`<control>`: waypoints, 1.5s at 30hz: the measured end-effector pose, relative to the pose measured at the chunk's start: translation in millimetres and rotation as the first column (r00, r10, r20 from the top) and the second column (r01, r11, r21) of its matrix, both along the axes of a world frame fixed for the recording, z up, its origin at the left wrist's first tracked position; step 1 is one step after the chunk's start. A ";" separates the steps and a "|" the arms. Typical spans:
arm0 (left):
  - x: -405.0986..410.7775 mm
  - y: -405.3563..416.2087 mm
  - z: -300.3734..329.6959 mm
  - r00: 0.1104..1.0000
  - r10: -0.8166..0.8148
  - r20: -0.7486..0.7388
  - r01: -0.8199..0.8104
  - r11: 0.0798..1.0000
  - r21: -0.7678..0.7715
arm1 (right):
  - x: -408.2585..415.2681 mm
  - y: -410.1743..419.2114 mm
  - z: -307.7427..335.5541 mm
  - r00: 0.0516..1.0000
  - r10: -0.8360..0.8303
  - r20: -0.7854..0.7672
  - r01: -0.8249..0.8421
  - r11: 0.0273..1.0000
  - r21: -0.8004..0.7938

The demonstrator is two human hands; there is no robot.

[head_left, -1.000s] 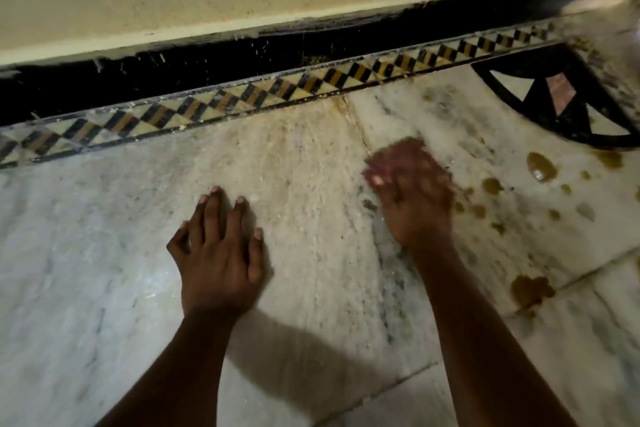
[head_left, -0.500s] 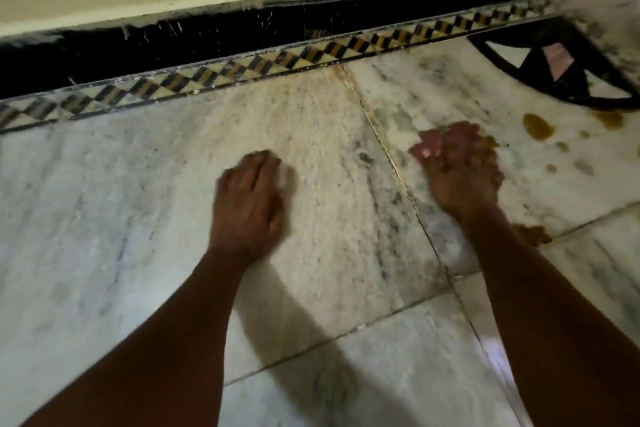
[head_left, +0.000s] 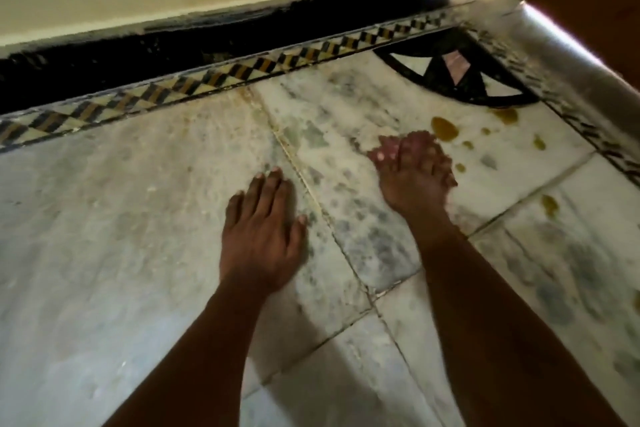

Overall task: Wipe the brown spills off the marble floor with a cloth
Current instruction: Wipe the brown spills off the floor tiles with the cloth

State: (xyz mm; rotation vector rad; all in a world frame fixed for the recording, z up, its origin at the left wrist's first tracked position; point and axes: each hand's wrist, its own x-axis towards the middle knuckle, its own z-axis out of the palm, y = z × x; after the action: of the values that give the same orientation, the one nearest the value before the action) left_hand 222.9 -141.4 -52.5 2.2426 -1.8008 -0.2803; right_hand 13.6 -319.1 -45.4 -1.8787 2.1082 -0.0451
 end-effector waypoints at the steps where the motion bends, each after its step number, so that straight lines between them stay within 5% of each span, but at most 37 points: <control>1: 1.7 -0.8 -0.5 1.000 0.002 0.010 -0.002 1.000 -0.013 | 19.2 -15.1 5.5 1.000 -0.028 0.013 0.027 0.998 0.049; 8: 4.9 -3.1 3.4 0.999 0.008 0.037 -0.007 1.000 -0.018 | 21.5 47.3 9.2 0.854 0.518 -0.045 -0.517 0.856 0.029; 10: 4.4 -2.1 2.5 0.999 0.019 0.042 -0.018 1.000 -0.024 | -10.5 67.5 5.2 0.899 0.431 -0.071 -0.433 0.902 -0.006; 12: 4.0 -2.4 2.3 0.998 0.029 0.051 -0.027 0.999 -0.027 | -16.8 50.1 -1.1 0.984 0.172 -0.051 -0.174 0.985 -0.019; 15: 3.2 -2.8 2.9 0.998 0.040 0.049 -0.038 0.998 -0.041 | 22.1 11.0 2.0 0.990 -0.136 0.047 0.135 0.990 0.032; 21: 4.2 -2.7 4.5 0.998 0.024 0.066 -0.022 0.999 -0.028 | -4.8 100.1 1.7 0.886 0.460 -0.057 -0.463 0.886 -0.041; 24: 4.3 -3.1 2.8 0.998 0.022 0.058 -0.020 1.000 -0.022 | -52.9 105.5 -1.2 0.951 0.291 -0.107 -0.299 0.952 -0.070; 28: 4.2 -2.9 0.0 0.997 0.020 0.072 -0.019 1.000 -0.017 | -18.4 54.4 -0.9 0.997 0.074 -0.027 -0.074 0.997 0.026; 34: 2.2 -2.2 3.3 0.998 0.022 0.064 -0.019 0.998 -0.055 | -46.4 158.2 -7.9 0.913 0.394 -0.108 -0.408 0.889 -0.209; 40: 1.4 -2.1 1.8 0.998 0.005 0.056 -0.001 0.997 -0.071 | -64.9 103.8 -5.6 0.996 -0.068 -0.057 0.064 0.995 -0.071; 42: 1.0 -2.3 3.1 0.998 0.002 0.060 0.002 0.997 -0.071 | -39.7 100.4 0.1 1.000 -0.012 -0.018 0.013 0.999 0.034; 45: 0.6 0.0 5.5 0.999 0.000 0.038 0.002 0.998 -0.062 | -35.7 182.7 -1.6 0.978 0.204 -0.044 -0.208 0.969 -0.136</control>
State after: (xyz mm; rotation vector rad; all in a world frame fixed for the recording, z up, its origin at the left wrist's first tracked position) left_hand 223.5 -141.4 -47.1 2.2196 -1.8041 -0.1803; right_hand -22.1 -136.4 -46.9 -2.1838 1.9624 -0.1222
